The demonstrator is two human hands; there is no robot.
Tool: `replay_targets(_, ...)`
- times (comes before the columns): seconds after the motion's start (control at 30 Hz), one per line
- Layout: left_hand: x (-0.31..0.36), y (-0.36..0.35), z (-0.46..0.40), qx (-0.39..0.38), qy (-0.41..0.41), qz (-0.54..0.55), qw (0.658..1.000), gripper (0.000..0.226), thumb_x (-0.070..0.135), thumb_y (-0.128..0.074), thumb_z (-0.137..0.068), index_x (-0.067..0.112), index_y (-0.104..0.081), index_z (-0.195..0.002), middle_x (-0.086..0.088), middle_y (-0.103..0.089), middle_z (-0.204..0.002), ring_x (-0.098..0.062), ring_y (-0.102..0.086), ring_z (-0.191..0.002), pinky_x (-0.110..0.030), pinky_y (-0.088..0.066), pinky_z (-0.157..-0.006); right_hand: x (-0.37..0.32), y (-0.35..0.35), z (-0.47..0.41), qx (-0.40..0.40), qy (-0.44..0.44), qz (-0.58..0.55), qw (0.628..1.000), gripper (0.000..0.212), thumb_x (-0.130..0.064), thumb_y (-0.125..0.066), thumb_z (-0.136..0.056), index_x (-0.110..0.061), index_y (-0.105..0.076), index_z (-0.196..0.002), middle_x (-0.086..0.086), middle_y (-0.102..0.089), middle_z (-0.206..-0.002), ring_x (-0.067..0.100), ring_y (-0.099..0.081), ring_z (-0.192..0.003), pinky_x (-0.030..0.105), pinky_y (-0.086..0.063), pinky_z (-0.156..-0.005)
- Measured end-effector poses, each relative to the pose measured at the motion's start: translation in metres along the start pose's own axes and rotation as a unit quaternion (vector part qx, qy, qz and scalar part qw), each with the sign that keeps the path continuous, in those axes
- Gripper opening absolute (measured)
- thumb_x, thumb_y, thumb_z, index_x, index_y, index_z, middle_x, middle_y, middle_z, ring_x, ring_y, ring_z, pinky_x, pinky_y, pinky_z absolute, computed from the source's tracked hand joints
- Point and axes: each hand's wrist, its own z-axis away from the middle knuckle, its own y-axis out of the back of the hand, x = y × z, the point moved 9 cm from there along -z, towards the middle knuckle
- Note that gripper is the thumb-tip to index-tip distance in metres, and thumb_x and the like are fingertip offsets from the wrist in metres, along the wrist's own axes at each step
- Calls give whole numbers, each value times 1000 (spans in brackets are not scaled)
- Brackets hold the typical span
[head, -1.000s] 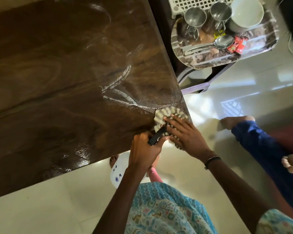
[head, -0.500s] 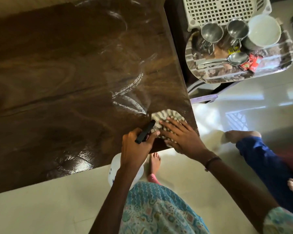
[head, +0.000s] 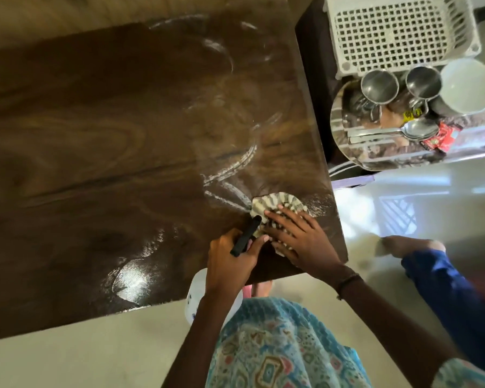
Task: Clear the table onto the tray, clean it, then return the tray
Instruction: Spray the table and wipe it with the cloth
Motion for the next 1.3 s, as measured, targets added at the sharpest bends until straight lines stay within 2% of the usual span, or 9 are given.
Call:
replay_targets(0.17,-11,18,-11,18,38,20,999,34,48,-77,-72,15,-68,-69,-5,-68,-66,-27,-66,-74,-35,-53,-66,3,1,3,-23,-21,-13,999,39,-41,-35,-101,-33,-47,-137,-6,-36,-152,17,-28,-143,36,-19,-114)
replay_targets(0.3,-26,31,-13,16,95,21,995,41,54,-78,-65,26,-52,-50,2,-56,-57,-33,-62,-72,-34,-49,-62,1,5,0,-25,-28,-20,999,41,-42,-34,-101,-34,-46,-139,-8,-33,-153,15,-25,-144,34,-18,-115)
replay_targets(0.43,-23,37,-18,-18,73,14,997,37,48,-79,-65,18,-61,-55,8,-56,-50,-22,-64,-58,-32,-50,-56,2,5,0,-43,-24,-19,999,41,-43,-31,-102,-34,-43,-140,-9,-29,-155,14,-19,-146,33,-14,-116)
replay_targets(0.53,-31,48,-22,7,100,28,995,43,51,-78,-66,21,-53,-49,9,-49,-43,-14,-53,-46,-27,-42,-51,5,2,0,-53,-23,-13,998,42,-44,-29,-102,-35,-39,-142,-9,-25,-157,14,-16,-147,33,-13,-116)
replay_targets(0.8,-29,71,-38,24,77,76,994,41,60,-73,-62,25,-58,-49,11,-56,-43,-3,-56,-45,-9,-39,-47,23,17,-78,-25,-73,3,997,43,-43,-35,-100,-33,-41,-142,-5,-29,-156,17,-21,-146,42,-26,-114)
replay_targets(0.93,-27,79,-47,54,91,97,990,43,62,-75,-59,20,-67,-58,3,-68,-57,-17,-68,-68,-30,-51,-67,-19,13,-145,-18,-23,-16,999,43,-43,-35,-99,-33,-44,-140,-5,-33,-155,20,-27,-144,42,-25,-113)
replay_targets(1.1,-10,83,-58,45,59,84,994,39,56,-74,-65,17,-68,-62,8,-63,-52,-8,-61,-54,-18,-43,-56,-69,-5,-136,-32,119,-24,992,41,-36,-37,-96,-24,-52,-132,2,-45,-146,25,-32,-141,46,-28,-114)
replay_targets(1.17,-9,86,-62,43,61,82,994,38,52,-75,-68,20,-60,-55,12,-58,-47,-4,-55,-49,-14,-39,-53,-60,-7,-108,-43,167,8,985,41,-38,-34,-98,-27,-44,-136,0,-43,-146,23,-31,-139,43,-24,-114)
replay_targets(1.3,-10,87,-70,38,76,79,993,36,51,-76,-68,16,-71,-72,-2,-70,-69,-19,-67,-75,-37,-54,-74,-3,1,-92,-67,120,27,990,44,-43,-30,-101,-36,-34,-144,-8,-28,-155,15,-21,-145,36,-15,-116)
